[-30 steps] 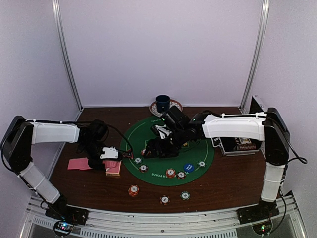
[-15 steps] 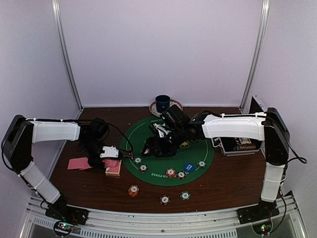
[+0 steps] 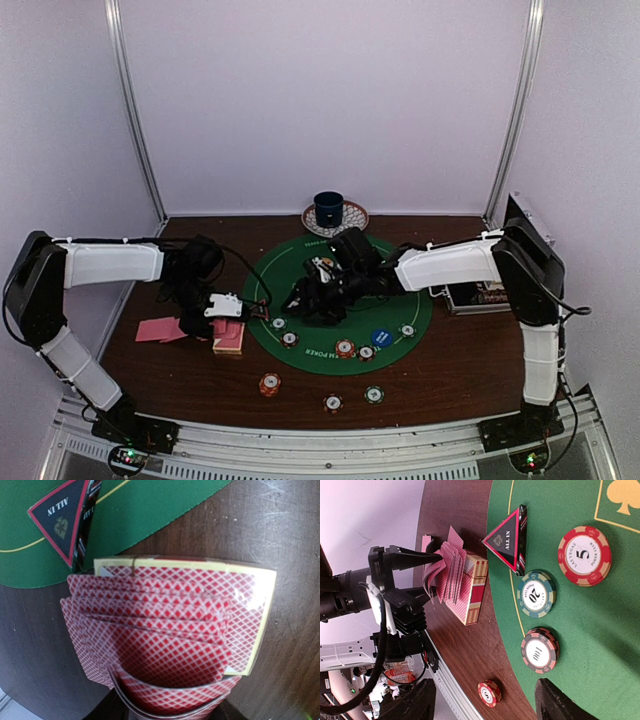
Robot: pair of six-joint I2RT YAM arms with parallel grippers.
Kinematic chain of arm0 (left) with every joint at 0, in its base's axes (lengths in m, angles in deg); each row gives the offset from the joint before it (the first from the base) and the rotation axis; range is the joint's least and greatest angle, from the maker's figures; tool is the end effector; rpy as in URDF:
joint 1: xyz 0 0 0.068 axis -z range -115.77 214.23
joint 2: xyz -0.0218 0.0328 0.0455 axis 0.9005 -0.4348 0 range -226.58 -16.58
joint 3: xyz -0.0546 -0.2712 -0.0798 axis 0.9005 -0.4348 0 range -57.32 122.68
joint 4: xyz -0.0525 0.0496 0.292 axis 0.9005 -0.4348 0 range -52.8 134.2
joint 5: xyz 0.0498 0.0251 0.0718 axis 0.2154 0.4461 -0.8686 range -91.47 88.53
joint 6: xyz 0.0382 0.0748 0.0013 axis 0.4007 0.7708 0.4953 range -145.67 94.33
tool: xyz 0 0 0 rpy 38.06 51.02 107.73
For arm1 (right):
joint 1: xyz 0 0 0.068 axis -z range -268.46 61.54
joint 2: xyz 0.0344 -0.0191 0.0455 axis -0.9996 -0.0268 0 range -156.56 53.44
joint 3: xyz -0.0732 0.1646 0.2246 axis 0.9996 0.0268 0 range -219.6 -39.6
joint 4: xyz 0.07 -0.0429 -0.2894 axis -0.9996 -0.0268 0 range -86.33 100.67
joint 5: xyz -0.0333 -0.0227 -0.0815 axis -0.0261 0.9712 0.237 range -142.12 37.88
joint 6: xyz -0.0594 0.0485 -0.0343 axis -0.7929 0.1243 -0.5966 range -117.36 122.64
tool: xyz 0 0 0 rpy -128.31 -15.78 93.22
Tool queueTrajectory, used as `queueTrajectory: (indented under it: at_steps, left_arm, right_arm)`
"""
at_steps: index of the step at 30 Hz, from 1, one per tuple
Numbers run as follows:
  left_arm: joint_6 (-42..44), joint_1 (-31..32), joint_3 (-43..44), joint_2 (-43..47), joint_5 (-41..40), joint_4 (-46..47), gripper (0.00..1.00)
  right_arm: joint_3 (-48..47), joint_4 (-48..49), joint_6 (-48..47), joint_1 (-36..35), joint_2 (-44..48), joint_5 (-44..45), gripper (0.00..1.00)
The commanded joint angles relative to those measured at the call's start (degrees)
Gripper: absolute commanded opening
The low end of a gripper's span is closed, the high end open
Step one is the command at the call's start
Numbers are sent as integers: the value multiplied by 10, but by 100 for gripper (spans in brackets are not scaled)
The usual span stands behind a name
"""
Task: Distribute texas hold em gaming equipment
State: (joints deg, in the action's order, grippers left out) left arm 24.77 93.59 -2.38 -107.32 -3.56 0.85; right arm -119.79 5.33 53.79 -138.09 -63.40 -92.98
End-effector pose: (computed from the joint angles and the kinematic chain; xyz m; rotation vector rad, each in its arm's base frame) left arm 0.2793 -0.1540 0.1291 1.8950 2.2743 0.1043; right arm 0.2926 0.4186 0.1533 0.4096 -2.6906 -1.5587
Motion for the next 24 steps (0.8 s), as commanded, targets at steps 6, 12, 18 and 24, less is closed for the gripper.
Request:
queueTrajectory:
  at_steps: [6, 12, 18, 24]
  left_arm:
    - [-2, 11, 13, -26, 2, -11, 0]
    - [-2, 14, 27, -49, 1, -7, 0]
    - [-10, 14, 31, -55, 12, -6, 0]
    - [-28, 14, 37, -57, 45, -19, 0]
  right_arm:
    - [-4, 69, 41, 0, -17, -23, 70]
    - [-1, 66, 36, 1, -14, -22, 70]
    - [-7, 66, 38, 0, -20, -27, 74]
    - [-10, 131, 86, -7, -51, -46, 67]
